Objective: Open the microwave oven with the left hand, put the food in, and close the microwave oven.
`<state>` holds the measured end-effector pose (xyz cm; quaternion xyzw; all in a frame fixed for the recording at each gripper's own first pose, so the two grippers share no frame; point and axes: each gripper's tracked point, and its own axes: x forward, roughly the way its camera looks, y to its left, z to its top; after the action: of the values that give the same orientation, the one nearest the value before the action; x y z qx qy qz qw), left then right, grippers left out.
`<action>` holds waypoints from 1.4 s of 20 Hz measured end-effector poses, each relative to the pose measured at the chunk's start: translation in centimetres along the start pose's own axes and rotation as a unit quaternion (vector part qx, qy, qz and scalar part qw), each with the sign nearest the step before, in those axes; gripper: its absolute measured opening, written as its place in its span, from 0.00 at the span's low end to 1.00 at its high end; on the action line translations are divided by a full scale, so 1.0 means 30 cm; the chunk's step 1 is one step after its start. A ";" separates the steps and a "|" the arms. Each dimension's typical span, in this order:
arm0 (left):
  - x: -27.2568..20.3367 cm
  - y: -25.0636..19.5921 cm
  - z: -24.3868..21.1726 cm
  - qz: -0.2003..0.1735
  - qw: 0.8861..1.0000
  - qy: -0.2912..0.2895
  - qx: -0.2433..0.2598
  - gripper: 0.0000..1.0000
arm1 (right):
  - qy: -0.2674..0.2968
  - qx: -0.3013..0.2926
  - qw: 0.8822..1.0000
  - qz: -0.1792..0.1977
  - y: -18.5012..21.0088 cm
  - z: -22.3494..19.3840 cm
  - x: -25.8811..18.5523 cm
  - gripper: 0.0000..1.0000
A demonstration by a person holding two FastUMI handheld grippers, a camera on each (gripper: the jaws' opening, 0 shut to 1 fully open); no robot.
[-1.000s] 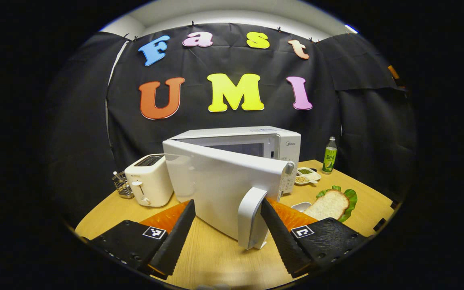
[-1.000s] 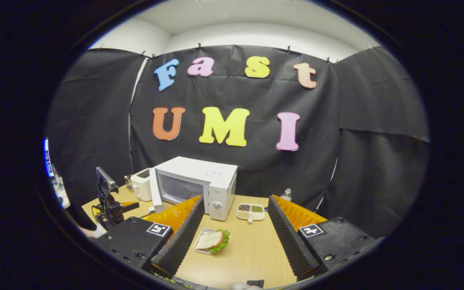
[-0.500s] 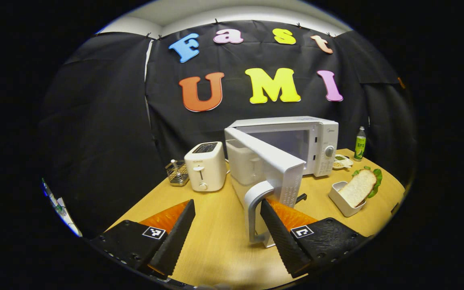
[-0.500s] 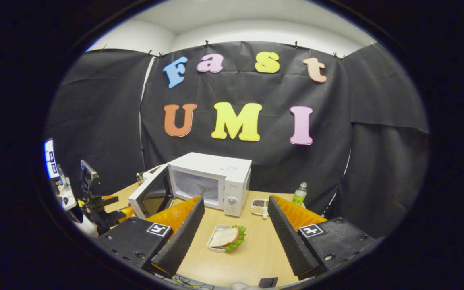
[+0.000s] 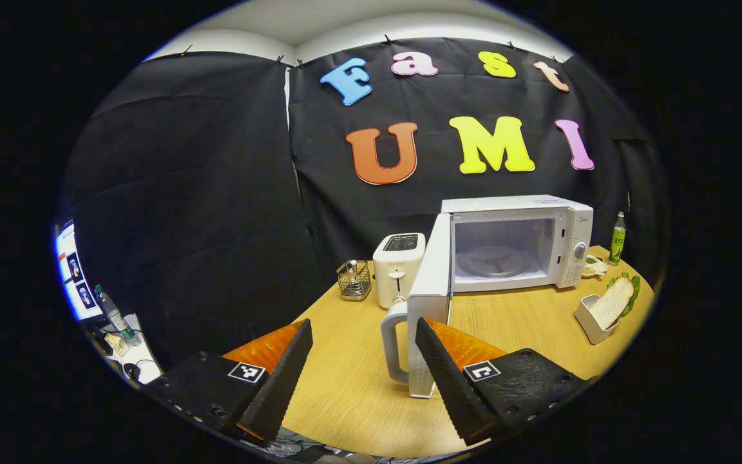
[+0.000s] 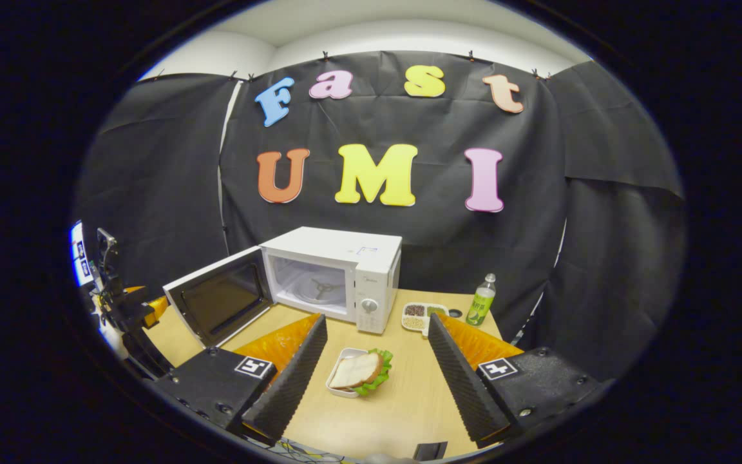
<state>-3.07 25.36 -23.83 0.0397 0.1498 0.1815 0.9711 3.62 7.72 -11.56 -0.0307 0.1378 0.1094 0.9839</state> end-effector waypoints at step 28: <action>-0.204 -0.418 0.266 0.024 1.000 0.008 0.005 0.96 | 0.376 0.288 0.847 0.240 0.039 -0.673 0.603 0.40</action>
<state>-1.82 11.26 -16.19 0.0463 0.1576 0.2042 0.9650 15.00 10.76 -36.01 0.2497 0.5253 0.2780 0.7645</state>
